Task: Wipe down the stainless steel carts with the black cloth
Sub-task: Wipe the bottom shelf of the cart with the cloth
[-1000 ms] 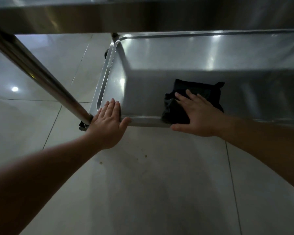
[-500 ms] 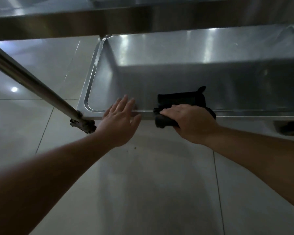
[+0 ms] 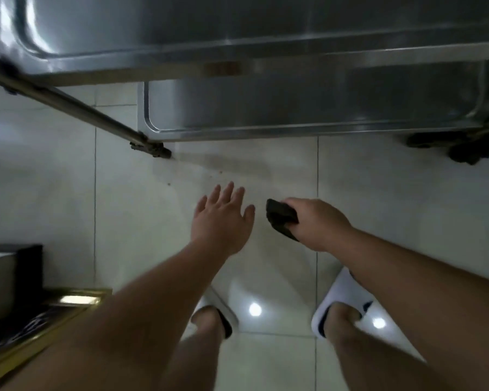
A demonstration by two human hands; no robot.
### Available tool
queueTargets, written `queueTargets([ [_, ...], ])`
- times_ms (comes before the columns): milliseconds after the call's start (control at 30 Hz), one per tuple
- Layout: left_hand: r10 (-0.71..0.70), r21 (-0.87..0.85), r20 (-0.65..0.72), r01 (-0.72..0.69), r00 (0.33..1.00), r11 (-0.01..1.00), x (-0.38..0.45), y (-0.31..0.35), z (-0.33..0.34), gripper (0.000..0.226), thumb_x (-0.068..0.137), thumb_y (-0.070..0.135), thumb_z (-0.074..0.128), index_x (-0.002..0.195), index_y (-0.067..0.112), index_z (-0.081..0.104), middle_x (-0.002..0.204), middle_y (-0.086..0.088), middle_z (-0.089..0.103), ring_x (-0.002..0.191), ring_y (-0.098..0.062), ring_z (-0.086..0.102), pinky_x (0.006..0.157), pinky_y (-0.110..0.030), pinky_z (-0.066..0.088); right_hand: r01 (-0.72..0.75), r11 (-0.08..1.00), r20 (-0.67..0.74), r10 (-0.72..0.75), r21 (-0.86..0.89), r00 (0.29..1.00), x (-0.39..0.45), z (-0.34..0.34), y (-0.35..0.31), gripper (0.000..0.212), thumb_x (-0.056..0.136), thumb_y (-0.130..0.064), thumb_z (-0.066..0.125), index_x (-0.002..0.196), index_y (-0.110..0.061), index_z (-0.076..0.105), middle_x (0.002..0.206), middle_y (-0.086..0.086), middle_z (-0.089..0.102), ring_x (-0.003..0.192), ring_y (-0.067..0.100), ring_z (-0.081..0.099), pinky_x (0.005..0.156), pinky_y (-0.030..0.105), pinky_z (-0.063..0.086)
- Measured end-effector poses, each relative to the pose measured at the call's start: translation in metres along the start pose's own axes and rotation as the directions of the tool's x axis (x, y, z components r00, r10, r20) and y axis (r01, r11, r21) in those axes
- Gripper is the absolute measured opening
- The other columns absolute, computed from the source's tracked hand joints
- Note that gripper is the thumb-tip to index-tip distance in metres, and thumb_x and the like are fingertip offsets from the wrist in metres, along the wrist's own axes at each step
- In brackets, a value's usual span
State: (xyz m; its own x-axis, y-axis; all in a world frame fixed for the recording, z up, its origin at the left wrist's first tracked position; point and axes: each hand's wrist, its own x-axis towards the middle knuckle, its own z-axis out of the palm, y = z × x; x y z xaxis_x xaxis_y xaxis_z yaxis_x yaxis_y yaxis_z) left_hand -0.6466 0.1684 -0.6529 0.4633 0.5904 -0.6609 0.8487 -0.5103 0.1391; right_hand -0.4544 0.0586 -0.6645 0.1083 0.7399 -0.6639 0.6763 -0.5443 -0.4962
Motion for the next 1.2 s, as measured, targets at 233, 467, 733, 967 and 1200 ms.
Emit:
queueTargets([
  [233,-0.037,-0.042,0.144,0.044,0.989,0.998,-0.136,0.077,-0.106,0.072,0.107,0.065,0.011,0.17,0.031,0.009,0.178,0.007,0.002,0.164,-0.018,-0.003,0.131,-0.047,0.0,-0.042,0.989,0.135,0.062,-0.142,0.989,-0.167,-0.073,-0.041,0.048,0.101,-0.022,0.059,0.145,-0.036,0.051,0.124,-0.003,0.069,0.104,0.021,0.066,0.086,0.036,0.055],
  [467,-0.051,-0.097,-0.022,0.049,0.998,0.994,-0.252,0.151,-0.222,0.075,0.103,0.069,0.01,0.169,0.033,0.012,0.178,0.005,0.011,0.164,-0.02,0.006,0.129,-0.047,0.006,-0.026,0.963,0.22,0.088,-0.27,0.972,-0.287,-0.195,-0.105,0.051,0.095,-0.018,0.063,0.142,-0.035,0.051,0.128,-0.001,0.066,0.109,0.02,0.066,0.092,0.033,0.054],
  [733,-0.054,-0.166,-0.135,0.031,0.989,0.986,-0.363,0.201,-0.317,0.079,0.1,0.072,0.008,0.169,0.034,0.012,0.177,0.007,0.013,0.164,-0.017,0.007,0.129,-0.044,0.005,-0.132,0.961,-0.026,0.13,-0.242,0.991,-0.427,-0.289,-0.155,0.052,0.093,-0.018,0.059,0.138,-0.044,0.052,0.125,-0.005,0.067,0.105,0.022,0.067,0.081,0.035,0.055],
  [967,0.033,-0.203,-0.276,-0.092,0.961,0.975,-0.426,0.225,-0.383,0.074,0.105,0.069,0.016,0.17,0.034,0.013,0.178,0.008,0.012,0.164,-0.014,0.005,0.13,-0.04,0.004,-0.201,0.974,-0.28,0.165,-0.103,0.946,-0.527,-0.342,-0.178,0.046,0.099,-0.026,0.054,0.141,-0.045,0.05,0.129,-0.007,0.065,0.107,0.023,0.065,0.082,0.036,0.053],
  [1200,0.162,-0.141,-0.388,-0.232,0.907,0.962,-0.471,0.272,-0.449,0.072,0.107,0.065,0.02,0.17,0.031,0.014,0.178,0.008,0.012,0.164,-0.016,0.005,0.132,-0.043,0.006,-0.258,0.966,-0.491,0.213,-0.025,0.845,-0.604,-0.392,-0.186,0.038,0.095,-0.033,0.056,0.129,-0.047,0.051,0.112,-0.01,0.068,0.092,0.021,0.065,0.074,0.037,0.055],
])
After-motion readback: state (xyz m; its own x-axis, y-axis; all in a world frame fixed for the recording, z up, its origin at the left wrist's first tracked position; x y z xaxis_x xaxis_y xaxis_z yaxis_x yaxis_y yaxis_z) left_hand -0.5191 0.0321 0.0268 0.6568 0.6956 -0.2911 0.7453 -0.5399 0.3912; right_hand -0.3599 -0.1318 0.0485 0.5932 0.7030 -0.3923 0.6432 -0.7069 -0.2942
